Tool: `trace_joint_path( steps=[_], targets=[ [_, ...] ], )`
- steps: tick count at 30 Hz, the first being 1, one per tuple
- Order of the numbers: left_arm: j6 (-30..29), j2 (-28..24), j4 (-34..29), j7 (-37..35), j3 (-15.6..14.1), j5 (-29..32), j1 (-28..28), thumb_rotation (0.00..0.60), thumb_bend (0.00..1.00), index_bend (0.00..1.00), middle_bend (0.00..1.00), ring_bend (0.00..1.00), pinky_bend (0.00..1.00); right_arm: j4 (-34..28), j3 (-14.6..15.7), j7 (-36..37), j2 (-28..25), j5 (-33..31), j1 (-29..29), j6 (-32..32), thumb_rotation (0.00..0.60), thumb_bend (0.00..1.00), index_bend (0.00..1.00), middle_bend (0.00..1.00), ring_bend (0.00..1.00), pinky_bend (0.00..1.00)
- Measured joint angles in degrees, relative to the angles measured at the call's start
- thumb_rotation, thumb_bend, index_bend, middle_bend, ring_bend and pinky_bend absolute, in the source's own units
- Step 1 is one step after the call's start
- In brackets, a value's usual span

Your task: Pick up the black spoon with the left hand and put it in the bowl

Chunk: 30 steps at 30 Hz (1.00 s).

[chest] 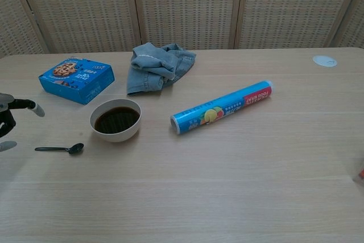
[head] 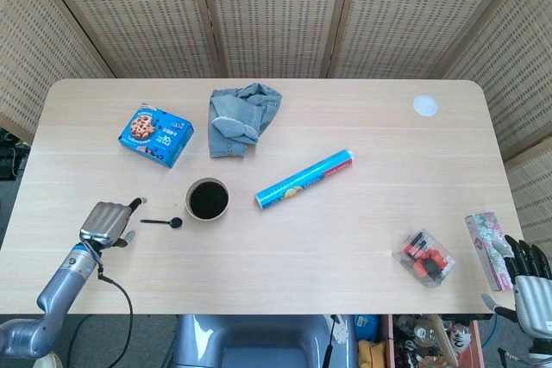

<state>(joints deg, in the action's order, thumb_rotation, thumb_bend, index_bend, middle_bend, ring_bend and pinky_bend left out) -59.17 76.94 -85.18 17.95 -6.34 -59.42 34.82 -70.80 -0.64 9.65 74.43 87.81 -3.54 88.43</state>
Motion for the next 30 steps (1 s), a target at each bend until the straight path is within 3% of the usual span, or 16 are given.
trace_joint_path(
  steps=[4,7,11,13,17,30],
  targets=[
    [-4.6,3.3,5.6,-3.0,1.7,-3.4,-2.8,0.600,0.30,0.30,0.65,0.54,0.59,-0.1,0.0,-0.2,0.1,0.1,0.2,-0.1,0.600,0.21,0.17,0.14,0.00,0.00],
    [-5.0,5.3,8.8,-4.2,2.8,-4.1,-4.4,0.600,0.30,0.32,0.52,0.36,0.44,-0.1,0.0,-0.3,0.1,0.2,0.2,0.0,0.600,0.21,0.17,0.14,0.00,0.00],
    [-4.2,6.4,10.5,-4.6,3.9,-4.2,-5.2,0.600,0.29,0.33,0.29,0.08,0.14,-0.2,0.0,-0.4,0.0,0.2,0.2,0.0,0.600,0.21,0.17,0.14,0.00,0.00],
    [-4.0,6.9,11.2,-4.9,4.3,-4.3,-5.5,0.600,0.29,0.34,0.20,0.01,0.03,-0.3,0.1,-0.4,0.0,0.1,0.2,-0.1,0.600,0.21,0.17,0.14,0.00,0.00],
    [-3.8,8.1,12.8,-5.6,4.9,-4.8,-6.0,0.600,0.30,0.38,0.13,0.00,0.00,-0.3,0.1,-0.5,0.0,0.1,0.2,-0.1,0.600,0.21,0.17,0.14,0.00,0.00],
    [-1.6,14.6,22.1,-7.7,6.8,-6.7,-6.7,0.600,0.30,0.47,0.10,0.00,0.00,0.0,0.0,-0.2,-0.1,-0.4,-0.1,-0.1,0.600,0.21,0.17,0.14,0.00,0.00]
  ],
)
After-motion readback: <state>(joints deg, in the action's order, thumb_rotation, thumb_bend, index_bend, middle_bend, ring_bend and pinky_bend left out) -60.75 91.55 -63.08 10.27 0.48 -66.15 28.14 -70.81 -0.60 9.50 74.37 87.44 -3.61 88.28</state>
